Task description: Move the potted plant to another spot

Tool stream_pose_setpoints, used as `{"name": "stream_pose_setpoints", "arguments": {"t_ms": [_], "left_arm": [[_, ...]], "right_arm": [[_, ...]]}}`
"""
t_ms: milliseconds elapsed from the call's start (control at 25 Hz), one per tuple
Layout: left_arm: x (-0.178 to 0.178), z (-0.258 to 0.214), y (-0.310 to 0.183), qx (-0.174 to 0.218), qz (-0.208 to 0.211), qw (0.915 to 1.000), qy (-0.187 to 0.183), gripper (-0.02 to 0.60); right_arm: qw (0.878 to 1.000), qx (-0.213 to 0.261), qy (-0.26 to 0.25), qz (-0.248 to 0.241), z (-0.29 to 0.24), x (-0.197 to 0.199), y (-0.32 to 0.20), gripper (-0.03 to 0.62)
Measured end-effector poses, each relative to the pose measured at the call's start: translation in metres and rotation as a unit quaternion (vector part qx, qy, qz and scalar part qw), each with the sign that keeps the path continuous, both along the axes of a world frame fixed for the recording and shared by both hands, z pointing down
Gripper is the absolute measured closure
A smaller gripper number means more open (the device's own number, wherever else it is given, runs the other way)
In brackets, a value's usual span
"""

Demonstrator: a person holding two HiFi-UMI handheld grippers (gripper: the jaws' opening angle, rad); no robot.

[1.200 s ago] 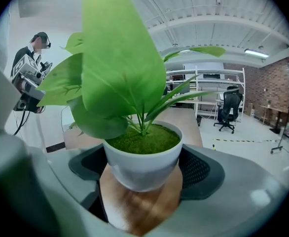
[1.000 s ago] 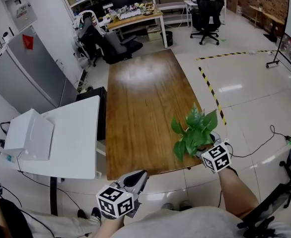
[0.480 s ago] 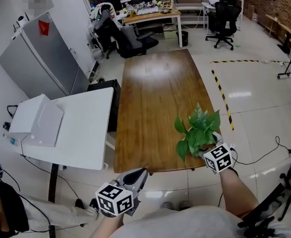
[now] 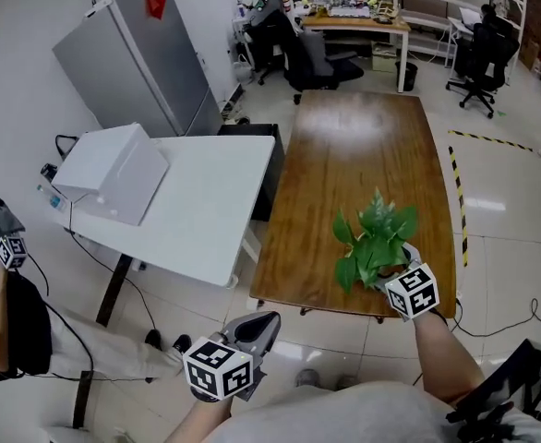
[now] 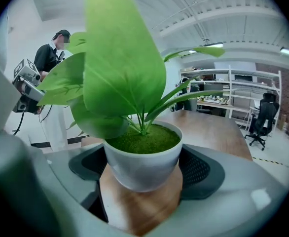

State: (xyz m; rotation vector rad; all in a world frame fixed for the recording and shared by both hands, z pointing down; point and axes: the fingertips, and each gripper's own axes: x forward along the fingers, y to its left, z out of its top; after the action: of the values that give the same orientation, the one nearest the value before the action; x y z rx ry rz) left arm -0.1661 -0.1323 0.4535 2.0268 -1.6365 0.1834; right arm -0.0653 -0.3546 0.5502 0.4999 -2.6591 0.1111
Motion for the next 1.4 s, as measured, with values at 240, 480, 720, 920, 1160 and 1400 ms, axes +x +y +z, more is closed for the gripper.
{"name": "stream_pose_setpoints", "arguments": {"t_ms": [240, 480, 720, 920, 1160, 1400], "left_arm": [[-0.042, -0.004, 0.033, -0.003, -0.069, 0.9976, 0.001, 0.584], [-0.079, 0.0, 0.065, -0.007, -0.121, 0.9926, 0.008, 0.584], [-0.11, -0.002, 0.096, -0.003, -0.165, 0.9862, 0.0, 0.584], [-0.147, -0.001, 0.135, -0.006, -0.204, 0.9789, -0.003, 0.584], [-0.183, -0.004, 0.17, -0.005, -0.242, 0.9702, -0.008, 0.584], [-0.213, 0.001, 0.198, -0.011, -0.274, 0.9616, -0.007, 0.584]], "right_arm": [[0.998, -0.003, -0.005, -0.062, -0.007, -0.07, 0.016, 0.14], [0.992, -0.008, -0.002, -0.122, -0.003, -0.143, 0.045, 0.14], [0.985, -0.006, -0.011, -0.17, -0.007, -0.205, 0.072, 0.14], [0.979, -0.006, -0.021, -0.204, -0.012, -0.267, 0.108, 0.14], [0.971, -0.005, -0.028, -0.237, -0.016, -0.328, 0.139, 0.14], [0.966, -0.003, -0.03, -0.258, -0.013, -0.381, 0.156, 0.14]]}}
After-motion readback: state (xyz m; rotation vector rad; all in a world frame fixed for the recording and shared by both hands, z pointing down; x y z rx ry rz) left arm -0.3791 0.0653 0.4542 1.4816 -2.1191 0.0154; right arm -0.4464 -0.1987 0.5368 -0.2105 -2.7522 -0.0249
